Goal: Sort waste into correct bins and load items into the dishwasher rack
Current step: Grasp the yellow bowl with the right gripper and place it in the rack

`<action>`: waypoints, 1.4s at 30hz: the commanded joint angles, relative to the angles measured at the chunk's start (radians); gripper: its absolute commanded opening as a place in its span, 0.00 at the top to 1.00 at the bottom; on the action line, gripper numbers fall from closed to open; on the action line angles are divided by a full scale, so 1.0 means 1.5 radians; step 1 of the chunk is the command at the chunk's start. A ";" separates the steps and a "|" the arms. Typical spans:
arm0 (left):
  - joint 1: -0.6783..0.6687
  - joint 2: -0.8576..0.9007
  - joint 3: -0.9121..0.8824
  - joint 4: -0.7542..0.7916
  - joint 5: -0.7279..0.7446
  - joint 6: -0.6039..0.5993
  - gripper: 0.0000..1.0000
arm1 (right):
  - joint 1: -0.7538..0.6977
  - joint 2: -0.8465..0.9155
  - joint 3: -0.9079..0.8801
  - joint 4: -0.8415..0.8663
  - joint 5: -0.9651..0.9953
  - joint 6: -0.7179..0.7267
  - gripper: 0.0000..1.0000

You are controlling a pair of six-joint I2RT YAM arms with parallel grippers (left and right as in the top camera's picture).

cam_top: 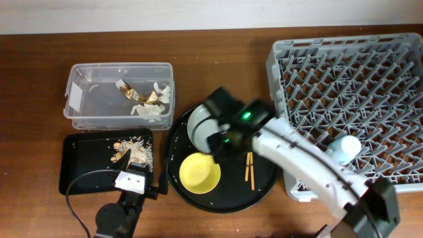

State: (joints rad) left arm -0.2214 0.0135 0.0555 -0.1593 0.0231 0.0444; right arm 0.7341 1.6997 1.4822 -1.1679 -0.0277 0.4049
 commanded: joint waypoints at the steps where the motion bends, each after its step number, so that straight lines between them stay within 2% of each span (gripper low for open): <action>1: 0.001 -0.006 -0.008 0.003 0.005 -0.004 0.01 | 0.043 0.026 -0.005 0.013 0.062 0.072 0.25; 2: 0.001 -0.006 -0.007 0.003 0.005 -0.004 0.01 | 0.042 0.060 -0.005 0.021 -0.020 0.072 0.21; 4: 0.001 -0.006 -0.007 0.003 0.005 -0.004 0.01 | 0.042 0.105 -0.006 0.016 -0.046 0.074 0.35; 5: 0.001 -0.006 -0.008 0.003 0.005 -0.004 0.01 | 0.041 0.122 -0.006 0.014 -0.050 0.086 0.38; 8: 0.001 -0.006 -0.007 0.003 0.005 -0.004 0.01 | 0.022 0.159 -0.006 0.004 -0.060 0.102 0.40; 10: 0.001 -0.006 -0.007 0.003 0.005 -0.004 0.01 | 0.012 0.167 -0.016 0.007 -0.075 0.103 0.47; 12: 0.001 -0.006 -0.007 0.003 0.005 -0.004 0.01 | 0.009 0.169 -0.054 0.041 -0.117 0.102 0.50; 14: 0.001 -0.006 -0.008 0.003 0.005 -0.004 0.01 | 0.008 0.169 -0.093 0.075 -0.145 0.100 0.61; 17: 0.001 -0.006 -0.007 0.003 0.005 -0.004 0.01 | 0.006 0.169 -0.102 0.100 -0.146 0.100 0.96; 22: 0.001 -0.006 -0.008 0.003 0.005 -0.004 0.01 | 0.006 0.105 -0.094 0.071 -0.098 0.077 0.96; 24: 0.001 -0.006 -0.007 0.003 0.005 -0.004 0.01 | -0.004 0.019 -0.069 0.031 0.013 0.078 0.96; 27: 0.001 -0.006 -0.007 0.003 0.005 -0.004 0.01 | -0.067 -0.148 -0.053 -0.007 0.280 0.087 0.96; 29: 0.001 -0.006 -0.007 0.003 0.005 -0.004 0.01 | -0.168 -0.235 -0.053 -0.004 0.425 0.088 0.96; 30: 0.001 -0.006 -0.007 0.003 0.005 -0.004 0.01 | -0.211 -0.250 -0.054 0.001 0.452 0.088 0.96; 32: 0.001 -0.006 -0.007 0.003 0.005 -0.004 0.01 | -0.350 -0.247 -0.054 0.042 0.515 0.087 0.96; 34: 0.001 -0.006 -0.008 0.003 0.005 -0.004 0.01 | -0.445 -0.210 -0.054 0.092 0.528 0.087 0.96; 37: 0.001 -0.006 -0.007 0.003 0.005 -0.004 0.01 | -0.473 -0.136 -0.054 0.110 0.595 0.085 0.96; 42: 0.001 -0.006 -0.007 0.003 0.005 -0.004 0.01 | -0.459 -0.003 -0.053 0.134 0.759 0.084 0.96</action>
State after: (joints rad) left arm -0.2214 0.0105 0.0551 -0.1593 0.0235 0.0444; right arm 0.0345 1.6348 1.3998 -0.9810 0.9127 0.5220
